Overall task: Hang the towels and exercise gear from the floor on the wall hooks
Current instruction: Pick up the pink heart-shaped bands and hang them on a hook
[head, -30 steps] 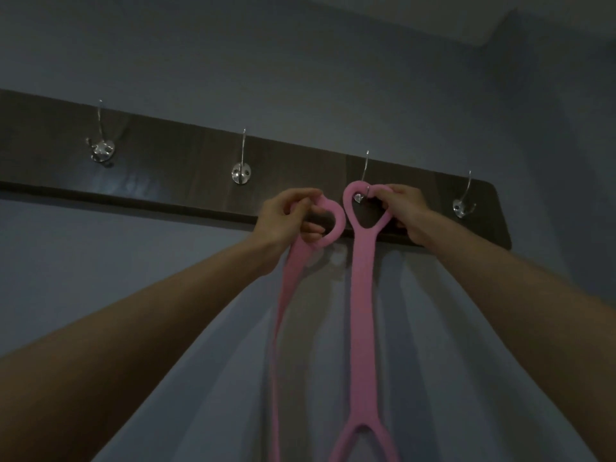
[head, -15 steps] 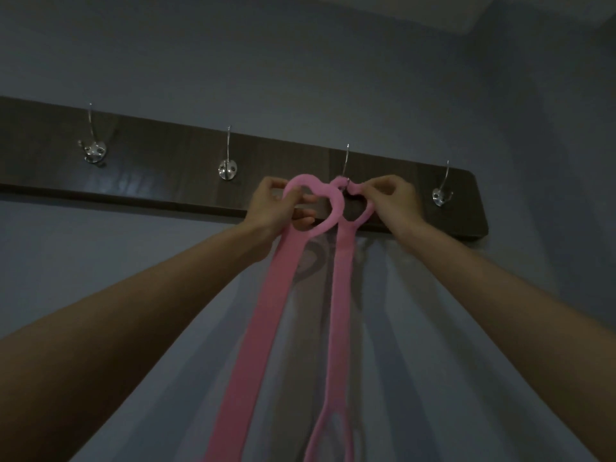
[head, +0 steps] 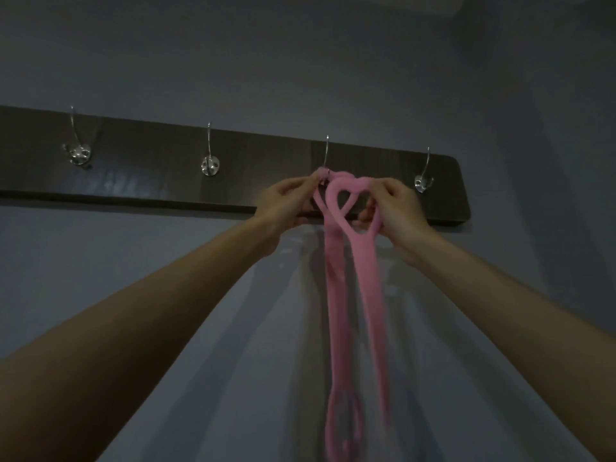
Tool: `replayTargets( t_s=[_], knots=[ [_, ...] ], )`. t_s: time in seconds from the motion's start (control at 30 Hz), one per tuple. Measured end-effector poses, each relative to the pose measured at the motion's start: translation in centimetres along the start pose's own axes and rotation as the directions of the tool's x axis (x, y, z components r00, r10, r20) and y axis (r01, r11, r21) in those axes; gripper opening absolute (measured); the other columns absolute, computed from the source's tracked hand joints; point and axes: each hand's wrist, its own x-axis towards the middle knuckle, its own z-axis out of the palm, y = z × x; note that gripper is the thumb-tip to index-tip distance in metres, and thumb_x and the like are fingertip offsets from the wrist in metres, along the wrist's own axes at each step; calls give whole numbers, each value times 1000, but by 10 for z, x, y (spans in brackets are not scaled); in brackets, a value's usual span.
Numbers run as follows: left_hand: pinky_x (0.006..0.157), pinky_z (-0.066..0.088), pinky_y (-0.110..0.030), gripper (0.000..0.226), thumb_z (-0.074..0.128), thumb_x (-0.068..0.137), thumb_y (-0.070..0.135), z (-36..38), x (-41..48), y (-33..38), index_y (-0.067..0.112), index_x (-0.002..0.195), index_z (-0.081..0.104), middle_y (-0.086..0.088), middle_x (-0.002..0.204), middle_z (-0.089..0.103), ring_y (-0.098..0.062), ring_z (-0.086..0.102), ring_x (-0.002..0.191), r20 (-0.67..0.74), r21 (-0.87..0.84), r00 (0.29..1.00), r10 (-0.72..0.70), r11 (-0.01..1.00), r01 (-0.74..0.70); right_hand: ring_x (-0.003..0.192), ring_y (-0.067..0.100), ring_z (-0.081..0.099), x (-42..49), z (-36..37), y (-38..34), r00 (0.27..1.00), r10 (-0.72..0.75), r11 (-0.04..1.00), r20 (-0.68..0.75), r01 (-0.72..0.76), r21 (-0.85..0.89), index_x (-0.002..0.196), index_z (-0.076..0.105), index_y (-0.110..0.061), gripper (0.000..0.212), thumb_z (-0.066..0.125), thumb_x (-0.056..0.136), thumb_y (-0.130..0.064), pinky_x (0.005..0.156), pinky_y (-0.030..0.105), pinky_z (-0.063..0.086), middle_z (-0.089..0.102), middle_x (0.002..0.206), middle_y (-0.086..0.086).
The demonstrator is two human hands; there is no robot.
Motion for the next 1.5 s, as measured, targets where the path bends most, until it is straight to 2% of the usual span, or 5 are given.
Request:
replayTargets(
  t_s=[0.13, 0.33, 0.83, 1.17, 1.5],
  knots=[
    [91, 53, -37, 50, 63, 88, 26, 14, 22, -12, 5, 131, 46, -7, 123, 57, -24, 61, 104, -171, 136, 985, -18, 990, 42, 46, 9, 40, 5, -13, 11, 998, 9, 999, -60, -12, -52, 94, 56, -9, 15, 42, 98, -14, 38, 20, 40, 45, 64, 1],
    [85, 56, -40, 29, 62, 89, 27, 24, 46, -21, 4, 106, 66, -12, 99, 70, -25, 68, 88, -250, 325, 966, 70, 945, 16, 51, 11, 42, 10, -26, 23, 996, 3, 985, -93, -19, -169, 94, 56, -15, 13, 44, 98, -18, 45, 23, 40, 49, 72, 0],
    [57, 54, -20, 26, 69, 83, 16, 33, 92, 19, 5, 107, 68, -4, 81, 68, -14, 64, 69, -257, -25, 966, 35, 999, -43, 49, 10, 43, 24, -21, 27, 991, -79, 983, -112, 59, -172, 95, 60, -12, 14, 47, 97, -17, 36, 17, 41, 50, 69, 1],
    [50, 54, -21, 18, 76, 76, 19, 23, 113, 17, 10, 68, 63, -7, 73, 69, -12, 60, 54, -385, -159, 918, -100, 986, 41, 55, 9, 45, 31, -23, 14, 991, -97, 964, -89, 72, -255, 103, 59, -10, 18, 46, 97, -20, 36, 12, 40, 51, 73, 0],
    [43, 52, -18, 12, 75, 77, 9, 17, 94, -4, 2, 77, 65, -10, 74, 65, -15, 62, 57, -295, -84, 951, -89, 994, 68, 56, 8, 46, 25, -18, 16, 991, -70, 962, -114, 37, -270, 106, 59, -10, 20, 44, 98, -21, 40, 14, 43, 50, 74, -1]
  ],
)
